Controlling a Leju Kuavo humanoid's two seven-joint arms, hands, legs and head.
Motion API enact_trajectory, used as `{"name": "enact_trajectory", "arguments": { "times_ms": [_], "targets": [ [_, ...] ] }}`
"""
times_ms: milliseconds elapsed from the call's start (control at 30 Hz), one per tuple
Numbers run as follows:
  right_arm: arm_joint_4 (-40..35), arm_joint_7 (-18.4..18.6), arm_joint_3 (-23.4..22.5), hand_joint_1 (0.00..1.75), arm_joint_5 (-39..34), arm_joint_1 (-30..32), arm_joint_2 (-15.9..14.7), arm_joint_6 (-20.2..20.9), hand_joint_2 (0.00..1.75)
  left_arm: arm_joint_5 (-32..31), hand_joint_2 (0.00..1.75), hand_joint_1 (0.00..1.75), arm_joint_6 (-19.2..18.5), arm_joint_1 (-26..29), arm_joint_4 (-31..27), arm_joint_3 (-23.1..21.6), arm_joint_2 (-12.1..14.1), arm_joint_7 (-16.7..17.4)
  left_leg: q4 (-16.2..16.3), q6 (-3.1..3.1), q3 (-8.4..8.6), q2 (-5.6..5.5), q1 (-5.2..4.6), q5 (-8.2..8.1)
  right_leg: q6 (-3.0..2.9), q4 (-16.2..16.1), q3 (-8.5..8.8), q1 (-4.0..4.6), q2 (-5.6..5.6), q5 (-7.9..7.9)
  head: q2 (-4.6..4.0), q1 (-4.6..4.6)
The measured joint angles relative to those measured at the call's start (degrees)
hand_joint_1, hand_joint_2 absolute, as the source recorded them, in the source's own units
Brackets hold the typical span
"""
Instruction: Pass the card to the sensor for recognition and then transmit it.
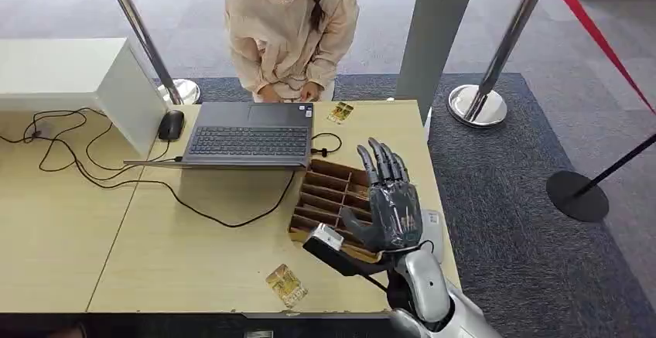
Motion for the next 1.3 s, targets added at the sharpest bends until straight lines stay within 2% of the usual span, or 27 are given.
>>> {"name": "enact_trajectory", "arguments": {
  "times_ms": [367, 1300],
  "targets": [
    [0.57, 0.41, 0.55, 0.00, 1.33, -0.11, -0.22, -0.04, 1.75, -0.22, 0.00, 0.00, -0.07, 0.01, 0.00, -0.02, 0.09, -0.11, 0.00, 0.00, -0.01, 0.00, 0.00, 0.00, 0.00, 0.00, -0.01, 0.00, 0.00, 0.00, 0.00, 0.00],
    [4.15, 0.74, 0.87, 0.00, -0.61, -0.26, -0.66, 0.26, 1.75, -0.41, 0.00, 0.00, -0.02, 0.03, 0.00, -0.09, 0.09, -0.11, 0.00, 0.00, -0.02, 0.00, 0.00, 0.00, 0.00, 0.00, -0.02, 0.00, 0.00, 0.00, 0.00, 0.00]
  ]
}}
